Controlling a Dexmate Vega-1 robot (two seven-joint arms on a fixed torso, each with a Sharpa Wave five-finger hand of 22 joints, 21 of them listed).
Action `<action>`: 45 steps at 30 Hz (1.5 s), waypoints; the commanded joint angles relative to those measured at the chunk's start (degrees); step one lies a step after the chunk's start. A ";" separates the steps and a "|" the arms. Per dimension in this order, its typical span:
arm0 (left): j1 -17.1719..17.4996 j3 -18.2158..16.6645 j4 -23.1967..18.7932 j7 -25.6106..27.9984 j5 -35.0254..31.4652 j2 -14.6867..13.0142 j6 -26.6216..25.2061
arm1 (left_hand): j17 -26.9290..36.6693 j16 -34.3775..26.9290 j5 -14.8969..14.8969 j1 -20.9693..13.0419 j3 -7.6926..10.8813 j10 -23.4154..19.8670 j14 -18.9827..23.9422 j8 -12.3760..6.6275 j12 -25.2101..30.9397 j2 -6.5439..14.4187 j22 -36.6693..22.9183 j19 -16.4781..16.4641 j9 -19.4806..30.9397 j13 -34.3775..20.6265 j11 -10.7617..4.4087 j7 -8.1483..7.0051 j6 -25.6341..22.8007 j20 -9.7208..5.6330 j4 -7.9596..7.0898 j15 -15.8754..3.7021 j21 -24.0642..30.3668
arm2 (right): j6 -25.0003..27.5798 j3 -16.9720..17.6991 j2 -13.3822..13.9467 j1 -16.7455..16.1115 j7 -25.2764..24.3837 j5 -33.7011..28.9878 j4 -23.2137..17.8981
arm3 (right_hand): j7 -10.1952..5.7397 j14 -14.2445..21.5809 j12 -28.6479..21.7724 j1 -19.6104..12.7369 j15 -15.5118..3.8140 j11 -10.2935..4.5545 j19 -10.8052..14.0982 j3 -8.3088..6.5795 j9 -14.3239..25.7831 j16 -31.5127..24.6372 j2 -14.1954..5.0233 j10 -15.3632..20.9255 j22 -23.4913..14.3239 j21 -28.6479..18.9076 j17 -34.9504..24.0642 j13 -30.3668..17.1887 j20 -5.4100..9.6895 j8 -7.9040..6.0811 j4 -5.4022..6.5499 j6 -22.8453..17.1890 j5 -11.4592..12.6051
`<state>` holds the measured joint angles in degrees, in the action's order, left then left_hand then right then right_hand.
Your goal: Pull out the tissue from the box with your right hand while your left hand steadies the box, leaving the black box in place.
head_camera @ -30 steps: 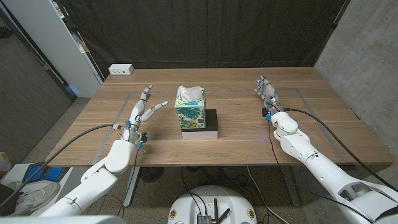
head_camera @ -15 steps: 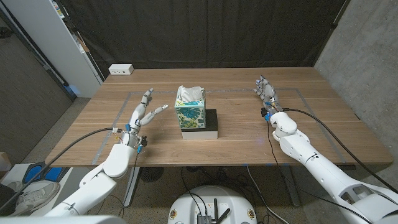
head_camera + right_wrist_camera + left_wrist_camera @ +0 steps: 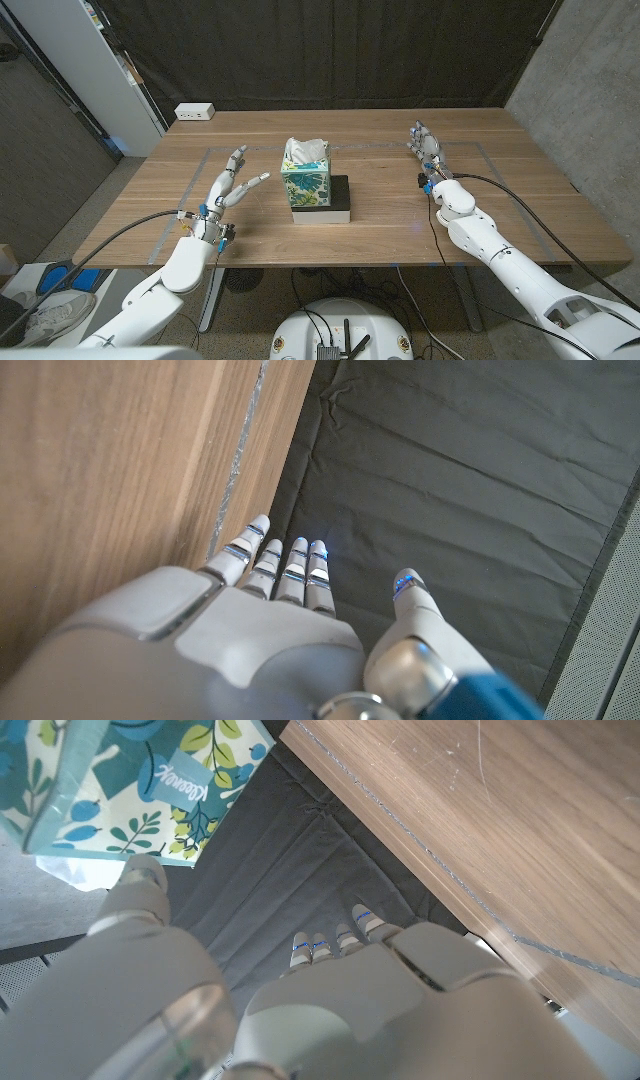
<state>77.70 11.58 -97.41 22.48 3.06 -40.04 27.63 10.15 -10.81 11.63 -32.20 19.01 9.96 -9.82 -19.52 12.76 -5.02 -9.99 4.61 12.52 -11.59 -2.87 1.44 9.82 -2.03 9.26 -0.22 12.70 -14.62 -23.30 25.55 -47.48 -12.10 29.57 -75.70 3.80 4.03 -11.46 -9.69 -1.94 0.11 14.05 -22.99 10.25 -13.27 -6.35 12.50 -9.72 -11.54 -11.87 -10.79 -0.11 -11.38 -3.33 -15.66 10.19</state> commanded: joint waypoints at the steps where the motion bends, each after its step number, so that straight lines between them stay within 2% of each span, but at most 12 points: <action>1: 1.58 -0.68 -0.52 -1.47 0.47 -0.14 0.94 | 0.01 0.16 -0.14 -0.63 -0.23 11.76 -8.61 -0.44 -0.19 0.19 -0.29 -0.28 0.07 -0.23 0.00 0.16 19.04 -1.96 0.03 -0.42 -0.17 | 0.24 -0.12 -0.13 -0.29 -0.78 -0.44 -0.88 | 0.18 0.46 0.15 0.54 0.11 0.07 0.11 -0.21 0.16 0.15 -0.08 0.57 -0.23 0.28 -0.11 -0.32 -0.15 0.28 -0.29 -0.29 -0.07; 18: 3.60 -1.63 -1.91 -3.70 0.81 -1.06 1.38 | 0.00 0.14 -0.32 -0.73 -0.31 11.62 -8.43 -0.61 -0.23 0.14 -0.29 -0.44 0.03 -0.23 -0.01 0.13 19.02 -1.98 0.02 -0.39 -0.26 | 0.58 -0.09 0.12 -1.39 -2.05 -1.12 -3.06 | 0.26 0.55 0.17 0.67 0.18 0.05 0.16 -0.10 0.17 0.19 -0.17 0.63 -0.23 0.28 -0.12 -0.33 -0.11 0.28 -0.52 -0.34 -0.07; 31: 2.44 -1.66 -1.22 -6.31 1.47 -2.08 1.57 | -0.01 -0.34 -0.52 -1.02 -0.42 10.70 -6.74 -1.36 -0.04 0.05 -0.29 -1.83 -0.02 -0.23 -0.25 0.09 17.92 -1.84 0.05 -0.64 0.00 | 0.20 0.05 0.17 -2.16 -2.76 -1.60 -3.99 | 0.32 0.60 0.16 0.71 0.20 -0.03 0.19 -0.06 0.17 0.23 -0.27 0.71 -0.23 0.28 -0.12 -0.33 -0.14 0.28 -0.71 -0.39 -0.06; 35: 1.91 -1.71 -1.54 -7.84 1.99 -3.16 0.94 | -0.03 -0.54 -0.52 -1.28 -0.54 9.58 -5.63 -2.06 0.27 -0.24 -0.26 -2.72 -0.08 -0.21 -0.10 0.15 16.56 -1.83 0.16 -0.80 0.13 | 0.20 0.26 0.16 -2.57 -3.20 -1.55 -4.41 | 0.27 0.64 0.16 0.73 0.19 -0.04 0.21 -0.03 0.17 0.23 -0.27 0.75 -0.23 0.28 -0.12 -0.33 -0.14 0.29 -0.77 -0.38 -0.06; 42: 0.49 -1.30 -3.54 -13.47 5.11 -6.88 -3.30 | -0.07 -1.03 0.31 -2.27 -1.44 6.47 -1.81 -3.97 0.88 -2.28 -0.18 -5.88 -0.33 -0.09 -0.34 0.03 12.78 -1.75 0.45 -1.37 0.57 | -0.09 0.41 0.55 -3.38 -3.95 -2.25 -5.55 | 0.20 0.69 0.18 0.74 0.19 -0.05 0.23 -0.01 0.17 0.24 -0.30 0.75 -0.23 0.28 -0.12 -0.34 -0.14 0.30 -0.88 -0.38 -0.06; 45: -0.06 -0.98 -3.44 -14.68 6.10 -7.44 -3.41 | -0.08 -1.15 0.97 -2.95 -2.01 4.53 -0.12 -4.91 1.27 -3.30 -0.16 -7.23 -0.47 -0.03 -0.70 -0.24 10.84 -1.84 0.50 -1.91 0.67 | -0.19 0.46 0.63 -3.61 -4.05 -2.38 -5.82 | 0.19 0.71 0.18 0.75 0.24 -0.04 0.24 0.01 0.17 0.25 -0.29 0.77 -0.23 0.28 -0.11 -0.34 -0.15 0.29 -0.93 -0.40 -0.06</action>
<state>79.43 9.97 -99.60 13.49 5.80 -44.09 27.39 10.16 -11.54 12.08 -34.95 17.43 9.74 -9.83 -23.77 13.55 -7.34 -9.99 -1.54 11.98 -11.52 -3.09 1.44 9.83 -1.99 9.83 -1.46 12.95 -14.40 -23.12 25.81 -50.11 -15.27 27.85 -80.23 3.80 4.33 -11.47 -9.38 -1.64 0.10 14.05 -22.82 10.25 -13.28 -6.66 12.92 -9.72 -11.54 -11.85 -10.79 -0.11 -11.38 -3.98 -15.66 10.19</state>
